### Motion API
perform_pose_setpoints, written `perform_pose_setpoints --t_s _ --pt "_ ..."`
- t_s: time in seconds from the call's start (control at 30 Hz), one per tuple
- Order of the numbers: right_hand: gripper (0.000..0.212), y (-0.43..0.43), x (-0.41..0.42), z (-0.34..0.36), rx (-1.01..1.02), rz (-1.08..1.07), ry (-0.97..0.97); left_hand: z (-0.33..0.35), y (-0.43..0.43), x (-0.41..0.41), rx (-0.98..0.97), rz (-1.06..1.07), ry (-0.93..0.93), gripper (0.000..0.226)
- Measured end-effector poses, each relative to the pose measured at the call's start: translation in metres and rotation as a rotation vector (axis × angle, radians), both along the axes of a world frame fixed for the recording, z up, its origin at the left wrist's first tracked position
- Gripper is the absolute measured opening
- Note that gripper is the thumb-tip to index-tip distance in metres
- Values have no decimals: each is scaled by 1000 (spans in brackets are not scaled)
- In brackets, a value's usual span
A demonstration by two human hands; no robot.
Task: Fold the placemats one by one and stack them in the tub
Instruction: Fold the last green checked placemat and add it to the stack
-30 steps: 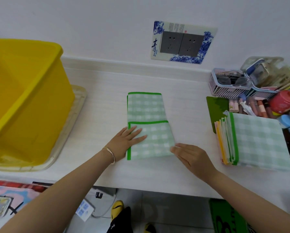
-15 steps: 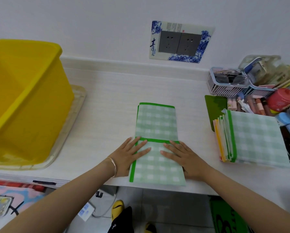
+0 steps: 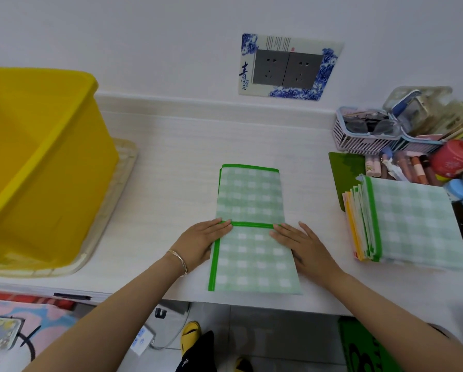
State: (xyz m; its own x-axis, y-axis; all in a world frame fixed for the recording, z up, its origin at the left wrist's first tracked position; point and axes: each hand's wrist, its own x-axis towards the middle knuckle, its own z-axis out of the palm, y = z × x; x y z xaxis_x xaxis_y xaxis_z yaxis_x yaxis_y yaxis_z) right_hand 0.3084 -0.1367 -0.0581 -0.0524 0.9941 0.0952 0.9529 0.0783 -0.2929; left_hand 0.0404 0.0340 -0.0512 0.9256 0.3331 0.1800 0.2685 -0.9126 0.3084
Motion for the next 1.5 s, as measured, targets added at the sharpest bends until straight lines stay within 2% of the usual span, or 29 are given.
perform_pose_setpoints --t_s 0.13,0.27,0.3,0.37,0.4,0.47,0.53,0.63,0.83,0.97,1.1,1.23,1.33,1.4,1.5 --pt "41 6 0 3 102 -111 104 -3 2 10 -87 151 -156 63" --pt "32 17 1 7 195 -188 227 -5 7 16 -339 404 -198 53" --pt "28 20 1 9 171 -245 281 -2 8 17 -395 470 -198 45" --pt "5 26 -4 18 95 -451 508 6 8 18 -463 595 -216 21" --pt "16 29 -7 21 82 -547 616 9 7 20 -466 638 -236 15" --pt "15 33 -13 25 62 -637 719 12 7 23 -502 697 -283 13" --pt "17 39 -18 26 67 -692 739 12 8 27 -577 749 -319 14" --pt "21 50 -20 21 95 -771 726 10 12 32 -642 812 -330 20" --pt "24 67 -25 18 124 -946 705 18 18 44 -666 909 -234 21" --pt "27 72 -25 18 97 -987 652 23 21 49 -708 935 -217 44" --pt "25 73 -27 18 116 -987 624 25 26 57 -530 776 -137 73" --pt "24 74 -33 17 176 -999 602 16 25 68 -365 564 -51 63" --pt "25 75 -38 17 215 -984 578 4 22 71 -261 543 142 67" --pt "37 76 -42 17 253 -917 481 -4 20 70 -189 553 202 79" --pt "54 90 -52 12 253 -704 255 -8 17 71 -169 583 206 83"
